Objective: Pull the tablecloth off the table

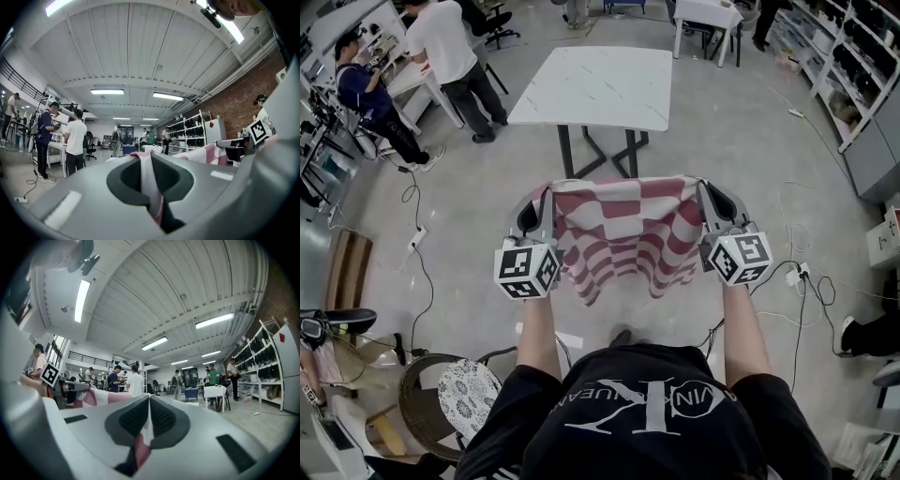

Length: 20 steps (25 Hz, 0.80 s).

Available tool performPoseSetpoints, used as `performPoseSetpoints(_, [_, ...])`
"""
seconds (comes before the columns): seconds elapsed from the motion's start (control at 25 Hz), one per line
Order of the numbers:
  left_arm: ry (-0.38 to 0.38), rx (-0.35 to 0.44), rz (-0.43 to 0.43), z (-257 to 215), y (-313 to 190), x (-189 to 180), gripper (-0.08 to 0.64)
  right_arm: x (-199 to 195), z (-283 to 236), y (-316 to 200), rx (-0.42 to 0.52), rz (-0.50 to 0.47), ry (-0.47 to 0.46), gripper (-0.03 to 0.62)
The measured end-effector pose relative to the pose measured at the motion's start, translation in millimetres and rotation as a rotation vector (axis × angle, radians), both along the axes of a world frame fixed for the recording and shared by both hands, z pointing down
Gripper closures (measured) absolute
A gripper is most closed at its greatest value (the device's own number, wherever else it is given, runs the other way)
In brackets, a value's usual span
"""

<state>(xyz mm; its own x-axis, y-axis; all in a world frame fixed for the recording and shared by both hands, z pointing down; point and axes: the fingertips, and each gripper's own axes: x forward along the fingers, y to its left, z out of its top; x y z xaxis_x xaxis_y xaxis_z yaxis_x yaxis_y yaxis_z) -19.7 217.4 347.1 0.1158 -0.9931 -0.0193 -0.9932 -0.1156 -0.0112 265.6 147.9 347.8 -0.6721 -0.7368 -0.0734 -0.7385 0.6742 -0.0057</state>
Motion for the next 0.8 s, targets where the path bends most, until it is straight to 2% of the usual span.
performPoseSetpoints(0.8, [-0.004,-0.041,-0.025,12.4,8.2,0.4,0.54,-2.2,4.5,1.3,-0.011,-0.028,0.03,0.581])
